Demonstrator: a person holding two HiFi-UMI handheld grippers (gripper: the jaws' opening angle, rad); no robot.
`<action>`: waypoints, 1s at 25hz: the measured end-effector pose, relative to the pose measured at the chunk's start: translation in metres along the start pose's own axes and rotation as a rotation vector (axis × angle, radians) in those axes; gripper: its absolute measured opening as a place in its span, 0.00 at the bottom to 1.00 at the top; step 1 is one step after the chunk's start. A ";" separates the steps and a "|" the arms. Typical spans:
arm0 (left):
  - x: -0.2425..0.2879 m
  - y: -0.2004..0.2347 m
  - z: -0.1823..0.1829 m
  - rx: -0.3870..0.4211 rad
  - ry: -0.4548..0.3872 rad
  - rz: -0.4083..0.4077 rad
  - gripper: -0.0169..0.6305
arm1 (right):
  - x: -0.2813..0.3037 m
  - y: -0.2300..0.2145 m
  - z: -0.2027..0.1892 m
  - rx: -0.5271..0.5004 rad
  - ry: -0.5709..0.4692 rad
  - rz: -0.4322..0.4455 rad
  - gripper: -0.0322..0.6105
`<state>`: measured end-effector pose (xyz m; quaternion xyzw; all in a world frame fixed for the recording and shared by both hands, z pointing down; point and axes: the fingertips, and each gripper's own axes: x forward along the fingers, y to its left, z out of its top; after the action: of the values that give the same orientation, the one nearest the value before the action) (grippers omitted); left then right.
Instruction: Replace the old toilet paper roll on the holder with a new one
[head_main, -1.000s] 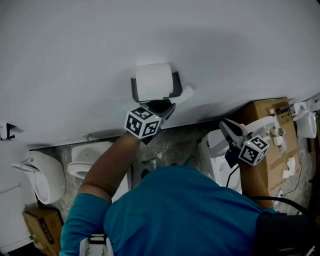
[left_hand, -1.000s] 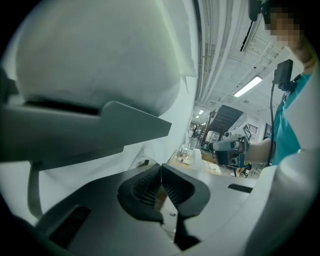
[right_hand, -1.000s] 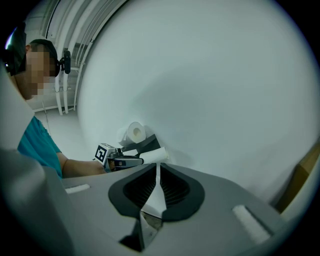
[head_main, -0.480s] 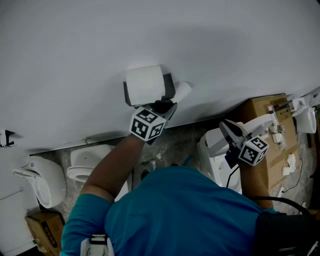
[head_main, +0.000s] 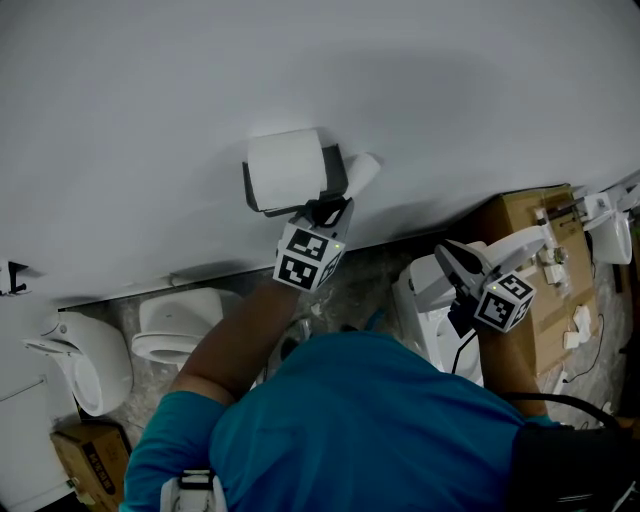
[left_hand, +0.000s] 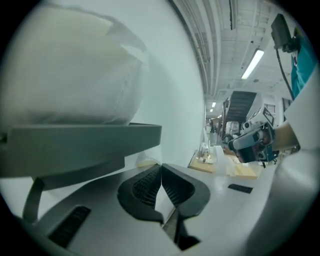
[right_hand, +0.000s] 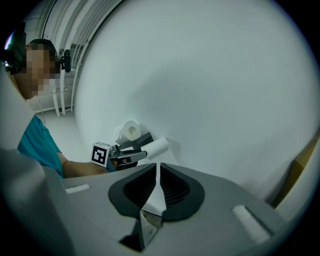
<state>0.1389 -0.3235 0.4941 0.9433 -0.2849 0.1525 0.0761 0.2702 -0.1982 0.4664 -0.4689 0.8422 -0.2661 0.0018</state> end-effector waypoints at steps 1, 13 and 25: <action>0.003 -0.002 0.004 0.024 0.006 0.006 0.04 | 0.000 0.000 -0.001 0.001 0.001 -0.001 0.05; -0.014 -0.066 -0.014 -0.023 0.039 -0.266 0.04 | -0.006 -0.002 0.006 -0.001 -0.023 -0.011 0.05; -0.149 -0.047 -0.013 -0.059 -0.001 -0.366 0.04 | 0.035 0.044 0.034 -0.066 -0.037 0.121 0.05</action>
<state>0.0437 -0.2052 0.4543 0.9768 -0.1131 0.1273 0.1300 0.2248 -0.2231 0.4261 -0.4219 0.8771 -0.2289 0.0182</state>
